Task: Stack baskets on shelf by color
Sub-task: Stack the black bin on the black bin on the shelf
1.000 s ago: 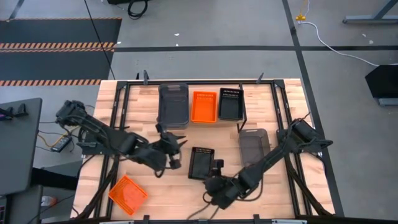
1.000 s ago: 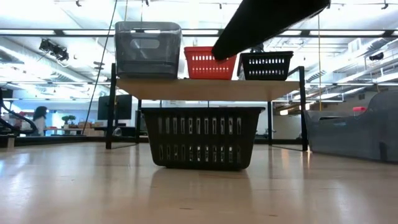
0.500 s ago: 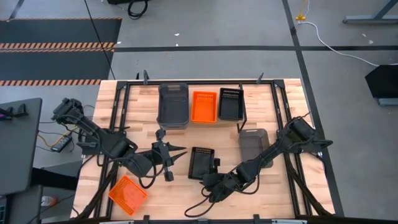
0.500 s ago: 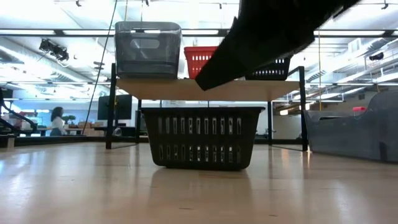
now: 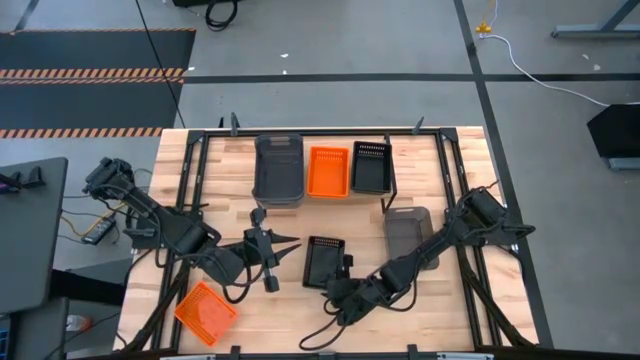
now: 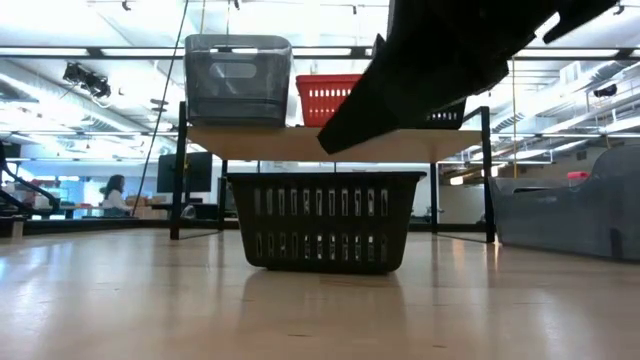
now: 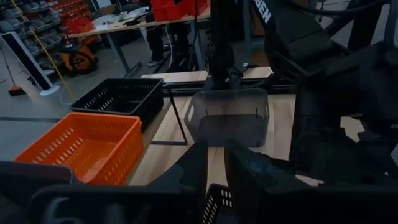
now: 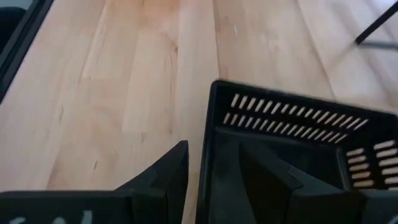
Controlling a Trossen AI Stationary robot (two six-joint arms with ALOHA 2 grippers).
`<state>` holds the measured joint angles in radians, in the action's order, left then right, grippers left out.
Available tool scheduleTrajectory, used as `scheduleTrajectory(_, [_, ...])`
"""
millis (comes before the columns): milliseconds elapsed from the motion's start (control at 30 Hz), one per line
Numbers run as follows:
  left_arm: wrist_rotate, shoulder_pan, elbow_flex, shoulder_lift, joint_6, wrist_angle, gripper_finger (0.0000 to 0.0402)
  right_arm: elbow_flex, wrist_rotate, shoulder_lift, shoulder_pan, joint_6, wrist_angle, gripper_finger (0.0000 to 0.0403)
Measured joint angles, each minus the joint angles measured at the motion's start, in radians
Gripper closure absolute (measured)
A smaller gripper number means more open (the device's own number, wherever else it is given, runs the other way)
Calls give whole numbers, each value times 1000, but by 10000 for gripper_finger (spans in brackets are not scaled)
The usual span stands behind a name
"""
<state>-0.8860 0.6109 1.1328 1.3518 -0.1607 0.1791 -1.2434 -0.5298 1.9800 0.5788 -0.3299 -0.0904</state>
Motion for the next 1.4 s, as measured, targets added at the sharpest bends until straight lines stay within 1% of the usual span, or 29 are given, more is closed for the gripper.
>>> scheduleTrajectory(333, [0, 0, 0, 0, 0, 0, 344, 0, 42, 0, -13, -18, -36, 255])
scheduleTrajectory(467, [0, 0, 0, 0, 0, 0, 346, 1, 66, 26, -13, -15, -43, 255])
scheduleTrajectory(533, [0, 0, 0, 1, 0, 0, 345, -1, 79, 47, -18, -15, -16, 255])
scheduleTrajectory(767, [0, 0, 1, 3, -1, -1, 346, 1, 76, 82, -49, -9, 4, 258])
scheduleTrajectory(867, [0, 0, 1, 3, -1, 0, 348, 0, 76, 77, -54, 8, 0, 273])
scheduleTrajectory(933, [0, 0, 1, 3, -1, 1, 349, 0, 76, 75, -53, 30, 16, 291])
scheduleTrajectory(1033, [0, 0, 1, 3, -1, 1, 347, 0, 79, 74, -49, 60, 17, 333])
scheduleTrajectory(1133, [0, 0, 1, 3, -1, 2, 345, 0, 81, 74, -46, 86, 18, 385])
scheduleTrajectory(1167, [0, 0, 1, 3, -1, 1, 345, 0, 83, 72, -45, 105, 18, 391])
scheduleTrajectory(1267, [0, 0, 1, 3, 0, 2, 348, 0, 88, 53, -38, 123, 11, 385])
scheduleTrajectory(1400, [0, 0, 1, 3, 0, 2, 351, 0, 89, -24, -28, 143, -22, 392])
